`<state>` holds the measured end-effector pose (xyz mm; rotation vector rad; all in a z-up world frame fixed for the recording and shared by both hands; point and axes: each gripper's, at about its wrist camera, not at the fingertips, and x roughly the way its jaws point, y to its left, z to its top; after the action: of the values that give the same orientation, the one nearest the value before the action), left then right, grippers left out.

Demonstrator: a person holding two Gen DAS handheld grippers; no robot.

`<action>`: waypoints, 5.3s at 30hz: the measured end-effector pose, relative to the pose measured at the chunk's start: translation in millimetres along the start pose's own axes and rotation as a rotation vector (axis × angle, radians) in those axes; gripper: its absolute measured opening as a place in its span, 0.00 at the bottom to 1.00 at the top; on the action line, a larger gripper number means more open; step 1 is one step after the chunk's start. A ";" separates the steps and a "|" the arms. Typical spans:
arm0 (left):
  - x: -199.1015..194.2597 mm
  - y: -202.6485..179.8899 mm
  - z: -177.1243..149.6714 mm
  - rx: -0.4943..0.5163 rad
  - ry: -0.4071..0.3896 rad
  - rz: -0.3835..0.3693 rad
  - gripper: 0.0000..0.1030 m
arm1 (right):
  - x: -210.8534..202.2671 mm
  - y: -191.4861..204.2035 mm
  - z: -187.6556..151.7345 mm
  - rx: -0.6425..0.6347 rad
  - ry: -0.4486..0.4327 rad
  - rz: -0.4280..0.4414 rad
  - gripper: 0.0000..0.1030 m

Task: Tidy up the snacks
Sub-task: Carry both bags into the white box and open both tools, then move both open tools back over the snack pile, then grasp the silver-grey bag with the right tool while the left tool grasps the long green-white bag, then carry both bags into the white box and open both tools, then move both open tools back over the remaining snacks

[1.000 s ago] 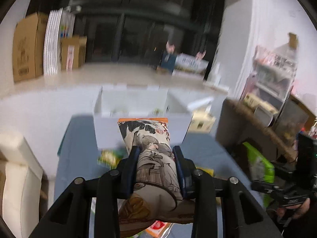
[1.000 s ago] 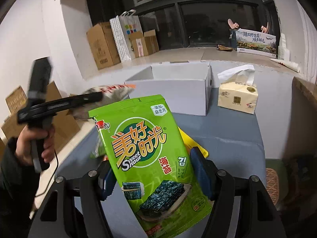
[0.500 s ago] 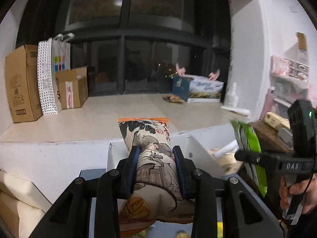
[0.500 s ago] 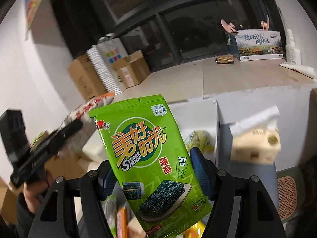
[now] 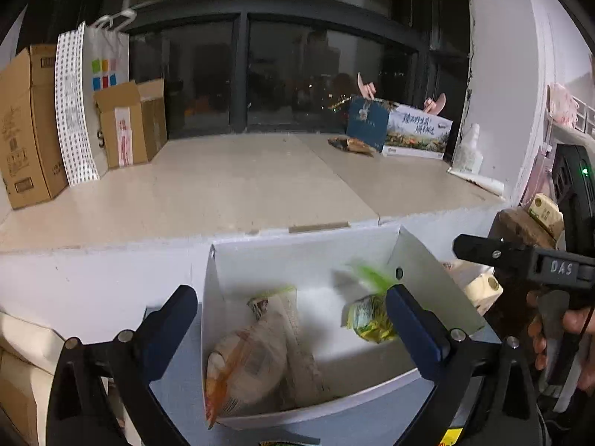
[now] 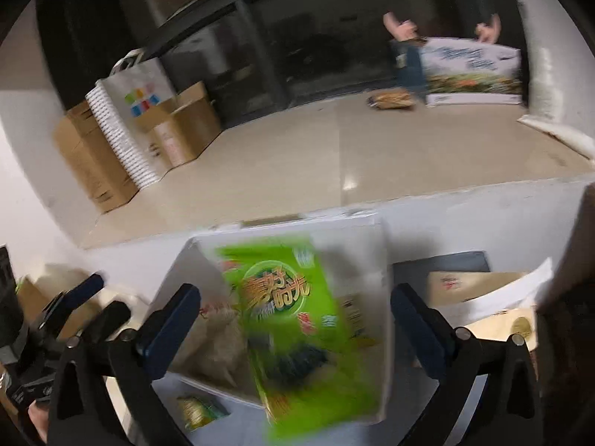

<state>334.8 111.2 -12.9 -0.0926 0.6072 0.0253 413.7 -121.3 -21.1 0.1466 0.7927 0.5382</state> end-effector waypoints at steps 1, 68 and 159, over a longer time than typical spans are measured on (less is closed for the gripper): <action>-0.5 2.0 -1.9 -0.010 0.005 -0.004 1.00 | 0.7 -3.2 -1.2 0.007 0.015 0.011 1.00; -207.4 -15.0 -255.1 -0.195 0.104 -0.079 1.00 | -63.7 21.3 -251.8 -0.188 0.225 0.156 0.84; -219.8 -56.3 -217.2 -0.087 0.035 -0.141 1.00 | -157.9 12.5 -263.2 -0.438 0.002 0.122 1.00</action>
<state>33.8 35.4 -60.4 -0.2201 0.6335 -0.0870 130.7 -210.4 -100.5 -0.2114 0.6534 0.8149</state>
